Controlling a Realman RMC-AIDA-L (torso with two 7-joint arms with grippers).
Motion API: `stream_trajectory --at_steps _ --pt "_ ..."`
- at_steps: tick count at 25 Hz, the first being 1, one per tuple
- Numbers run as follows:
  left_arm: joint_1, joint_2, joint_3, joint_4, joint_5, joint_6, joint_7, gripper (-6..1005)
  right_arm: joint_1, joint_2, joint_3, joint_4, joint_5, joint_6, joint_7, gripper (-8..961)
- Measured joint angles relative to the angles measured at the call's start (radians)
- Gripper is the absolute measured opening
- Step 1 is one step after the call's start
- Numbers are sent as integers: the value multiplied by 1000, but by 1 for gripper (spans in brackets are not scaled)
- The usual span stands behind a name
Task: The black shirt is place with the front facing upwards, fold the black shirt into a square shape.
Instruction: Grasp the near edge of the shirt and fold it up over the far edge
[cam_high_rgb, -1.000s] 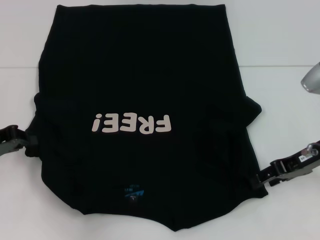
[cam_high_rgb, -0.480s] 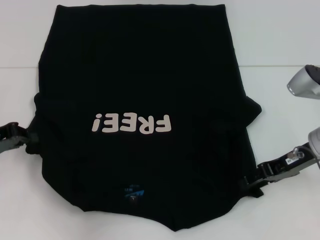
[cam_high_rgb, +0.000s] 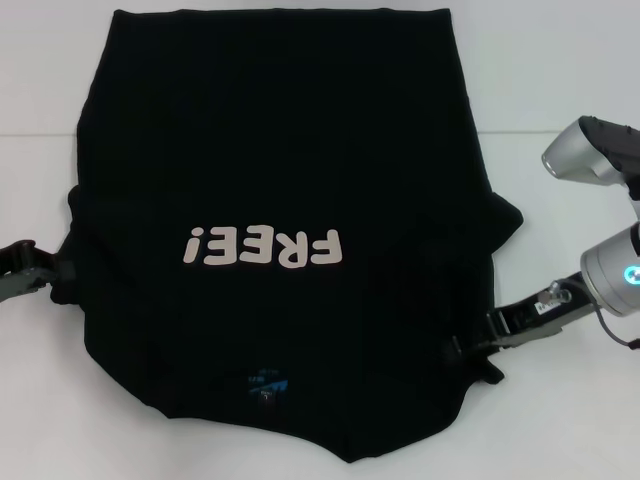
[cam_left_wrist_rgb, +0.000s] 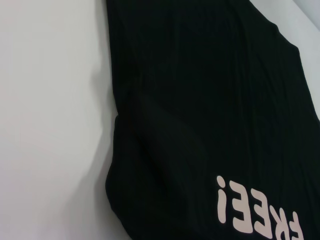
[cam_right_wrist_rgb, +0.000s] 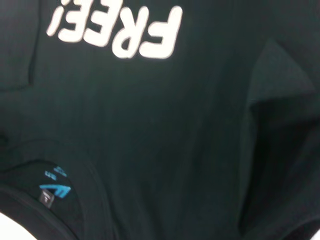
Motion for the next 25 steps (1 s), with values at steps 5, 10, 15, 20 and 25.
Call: stream_trajectory --at_steps 5,10,15,20,25 --pt "1 -1 0 0 0 0 0 28 1 8 -1 12 6 19 -1 572" --pt "2 -2 0 0 0 0 1 28 4 10 -1 40 9 28 -8 561" --pt "3 -6 0 0 0 0 1 28 6 10 -2 51 22 18 -18 550" --pt "8 -6 0 0 -2 0 1 28 1 8 -2 49 42 -10 -25 538" --pt "8 -5 0 0 -10 0 1 28 -3 3 -2 49 54 -17 -29 527"
